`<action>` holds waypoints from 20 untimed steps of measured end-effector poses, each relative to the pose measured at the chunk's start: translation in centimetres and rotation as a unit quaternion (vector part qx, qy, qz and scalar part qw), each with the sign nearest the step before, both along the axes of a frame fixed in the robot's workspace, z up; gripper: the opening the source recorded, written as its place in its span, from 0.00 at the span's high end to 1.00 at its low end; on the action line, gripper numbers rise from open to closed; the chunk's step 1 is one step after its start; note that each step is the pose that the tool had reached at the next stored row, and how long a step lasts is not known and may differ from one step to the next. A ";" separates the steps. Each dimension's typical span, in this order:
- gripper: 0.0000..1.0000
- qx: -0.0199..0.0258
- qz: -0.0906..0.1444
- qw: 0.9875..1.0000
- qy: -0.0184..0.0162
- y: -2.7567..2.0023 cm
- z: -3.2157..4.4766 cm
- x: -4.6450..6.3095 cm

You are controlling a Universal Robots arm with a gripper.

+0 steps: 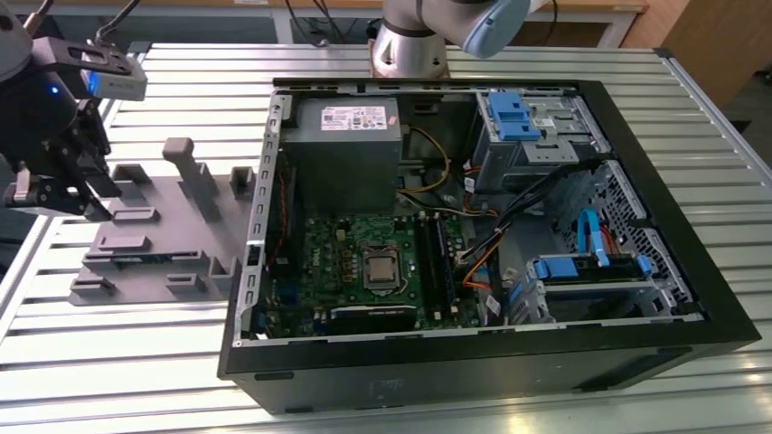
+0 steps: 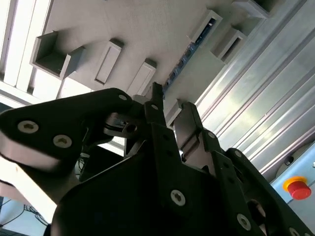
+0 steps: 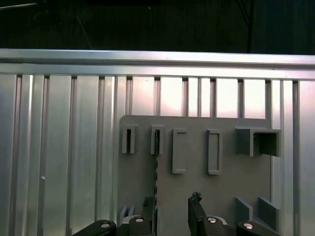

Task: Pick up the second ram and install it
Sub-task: 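Pick up the second ram and move it above second insertion slot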

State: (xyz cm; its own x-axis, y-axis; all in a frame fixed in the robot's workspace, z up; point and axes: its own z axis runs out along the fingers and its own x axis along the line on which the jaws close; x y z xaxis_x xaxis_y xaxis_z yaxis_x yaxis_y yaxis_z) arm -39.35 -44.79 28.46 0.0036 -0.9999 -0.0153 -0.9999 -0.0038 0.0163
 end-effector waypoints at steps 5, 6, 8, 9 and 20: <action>0.67 0.000 0.000 1.000 0.000 -0.04 -0.73 0.0; 0.67 0.000 0.000 1.000 0.000 -0.05 -0.79 0.0; 0.67 0.000 0.000 1.000 0.000 -0.05 -0.96 0.0; 0.67 0.000 0.000 1.000 -0.001 -0.06 -1.13 0.0; 0.67 0.000 0.000 1.000 -0.001 -0.76 -3.11 0.0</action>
